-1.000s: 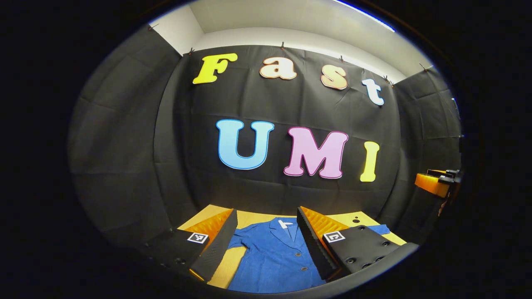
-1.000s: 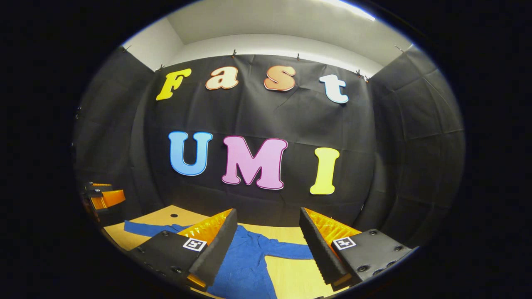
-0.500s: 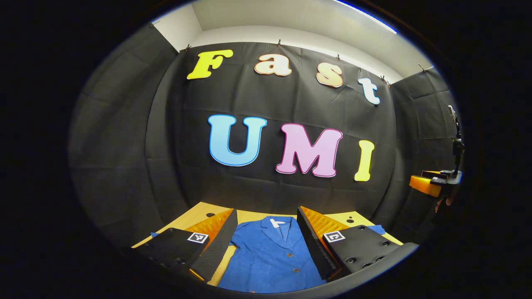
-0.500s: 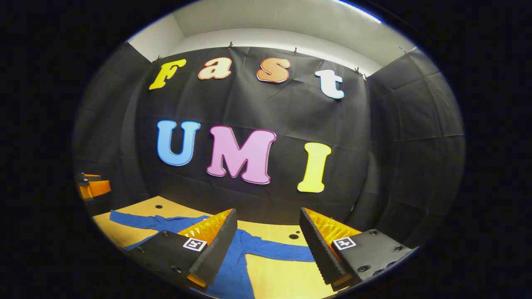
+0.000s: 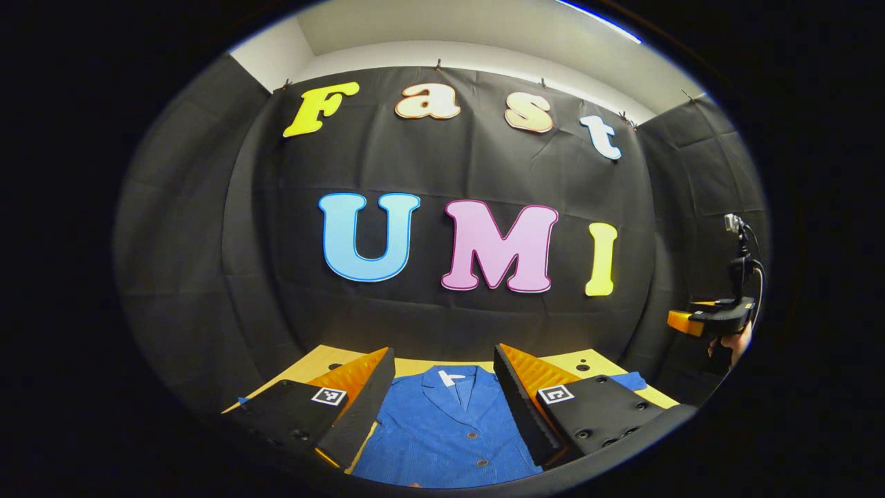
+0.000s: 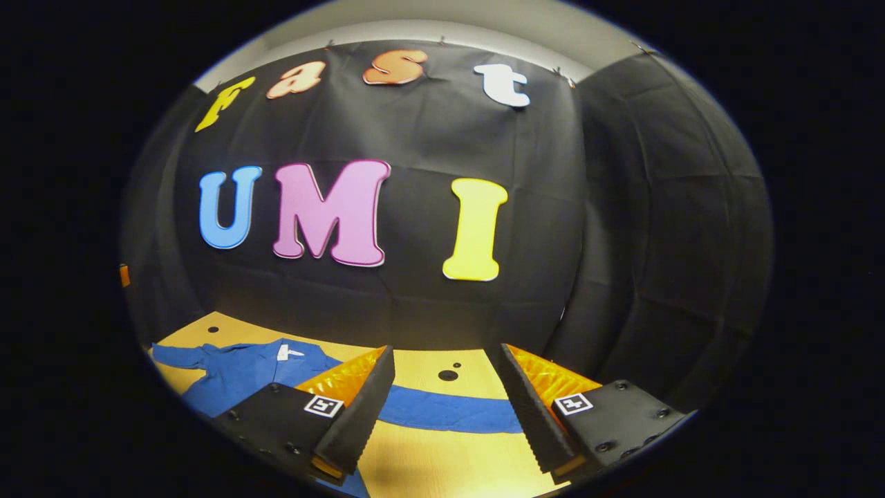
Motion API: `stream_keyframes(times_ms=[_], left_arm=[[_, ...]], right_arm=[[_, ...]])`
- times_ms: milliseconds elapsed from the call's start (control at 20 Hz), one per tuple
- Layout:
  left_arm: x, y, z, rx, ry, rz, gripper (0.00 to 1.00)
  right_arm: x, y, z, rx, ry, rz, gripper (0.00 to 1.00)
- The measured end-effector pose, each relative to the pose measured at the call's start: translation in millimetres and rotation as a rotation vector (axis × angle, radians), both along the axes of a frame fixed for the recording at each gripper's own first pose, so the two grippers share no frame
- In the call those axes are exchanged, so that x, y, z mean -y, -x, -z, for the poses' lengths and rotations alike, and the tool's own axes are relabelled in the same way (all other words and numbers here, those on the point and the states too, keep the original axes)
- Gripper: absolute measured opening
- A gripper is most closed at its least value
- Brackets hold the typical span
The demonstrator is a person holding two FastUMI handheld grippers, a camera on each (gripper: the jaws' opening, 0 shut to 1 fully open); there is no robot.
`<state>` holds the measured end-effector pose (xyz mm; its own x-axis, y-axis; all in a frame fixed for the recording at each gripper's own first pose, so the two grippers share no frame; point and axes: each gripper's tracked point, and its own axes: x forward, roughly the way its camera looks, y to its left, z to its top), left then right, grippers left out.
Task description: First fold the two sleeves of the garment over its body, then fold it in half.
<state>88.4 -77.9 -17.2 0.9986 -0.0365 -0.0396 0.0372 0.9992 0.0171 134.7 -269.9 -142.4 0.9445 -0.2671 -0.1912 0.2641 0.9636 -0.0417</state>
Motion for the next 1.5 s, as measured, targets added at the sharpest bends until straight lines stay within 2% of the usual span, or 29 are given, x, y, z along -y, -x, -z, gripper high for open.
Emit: stream_keyframes(times_ms=[100,200,300,450,650,750,950,1000,1250,1300,1350,1500], left_arm=[[13,-18,11,-0.033,-0.017,-0.012,0.83],[27,-35,24,-0.083,-0.026,-0.038,0.83],[45,-46,29,-0.108,-0.022,-0.05,0.83],[70,-61,38,-0.146,-0.03,-0.054,0.83],[91,-75,39,-0.161,-0.075,-0.056,0.83],[99,-81,41,-0.164,-0.079,-0.056,0.83],[112,-91,47,-0.189,-0.065,-0.062,0.83],[115,-92,49,-0.191,-0.064,-0.06,0.83],[127,-97,50,-0.194,-0.08,-0.034,0.83],[129,-98,50,-0.192,-0.079,-0.027,0.83],[132,-97,49,-0.187,-0.081,-0.018,0.83],[129,-91,44,-0.168,-0.086,-0.016,0.83]], right_arm=[[33,-20,42,-0.06,-0.029,0.037,0.95],[64,-31,93,-0.159,-0.125,0.084,0.95],[97,-44,138,-0.206,-0.196,0.146,0.95],[140,-49,218,-0.339,-0.245,0.221,0.95],[163,-40,301,-0.506,-0.376,0.304,0.96],[165,-33,322,-0.553,-0.409,0.321,0.96],[168,-29,347,-0.604,-0.402,0.324,0.96],[172,-35,345,-0.58,-0.387,0.328,0.96],[169,-34,343,-0.607,-0.335,0.335,0.95],[166,-35,346,-0.614,-0.34,0.336,0.82],[158,-38,346,-0.62,-0.373,0.33,0.74],[148,-43,346,-0.619,-0.462,0.349,0.29]])
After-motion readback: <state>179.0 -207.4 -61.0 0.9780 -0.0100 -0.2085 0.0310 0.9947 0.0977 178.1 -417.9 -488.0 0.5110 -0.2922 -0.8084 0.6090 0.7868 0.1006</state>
